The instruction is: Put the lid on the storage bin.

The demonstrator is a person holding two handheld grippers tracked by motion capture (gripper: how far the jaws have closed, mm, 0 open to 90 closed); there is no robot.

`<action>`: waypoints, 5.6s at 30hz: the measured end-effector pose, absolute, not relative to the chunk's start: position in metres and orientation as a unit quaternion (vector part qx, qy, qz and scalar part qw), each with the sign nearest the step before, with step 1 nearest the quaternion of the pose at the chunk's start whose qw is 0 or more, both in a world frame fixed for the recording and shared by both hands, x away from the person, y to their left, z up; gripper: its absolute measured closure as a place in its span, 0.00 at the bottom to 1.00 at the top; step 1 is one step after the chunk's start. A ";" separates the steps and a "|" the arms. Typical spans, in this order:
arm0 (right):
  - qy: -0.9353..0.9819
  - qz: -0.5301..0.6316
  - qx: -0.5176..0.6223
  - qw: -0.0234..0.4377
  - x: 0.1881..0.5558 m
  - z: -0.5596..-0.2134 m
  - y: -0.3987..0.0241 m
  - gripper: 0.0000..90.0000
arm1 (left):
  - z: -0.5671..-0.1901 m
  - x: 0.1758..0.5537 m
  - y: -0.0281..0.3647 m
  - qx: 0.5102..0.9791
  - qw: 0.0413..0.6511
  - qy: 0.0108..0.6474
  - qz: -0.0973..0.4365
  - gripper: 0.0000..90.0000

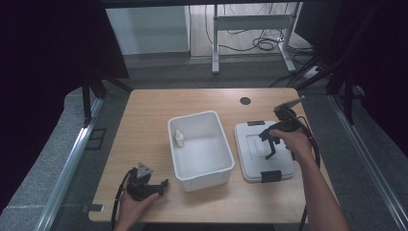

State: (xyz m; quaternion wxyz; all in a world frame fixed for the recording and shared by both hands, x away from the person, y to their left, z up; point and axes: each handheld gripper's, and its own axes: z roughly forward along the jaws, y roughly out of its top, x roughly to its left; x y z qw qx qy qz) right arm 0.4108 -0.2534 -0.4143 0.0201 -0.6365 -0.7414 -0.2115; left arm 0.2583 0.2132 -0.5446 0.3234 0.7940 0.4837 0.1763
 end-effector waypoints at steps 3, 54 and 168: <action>-0.742 -0.207 -0.637 0.022 0.415 -0.416 -0.253 0.61 | -0.544 0.258 0.213 0.794 0.323 0.484 0.176 0.15; -0.725 -0.173 -0.664 0.056 0.431 -0.438 -0.263 0.87 | -0.544 0.257 0.213 0.795 0.323 0.483 0.176 0.15; -0.726 -0.292 -0.619 0.067 0.394 -0.312 -0.230 0.95 | -0.544 0.256 0.213 0.795 0.323 0.483 0.176 0.15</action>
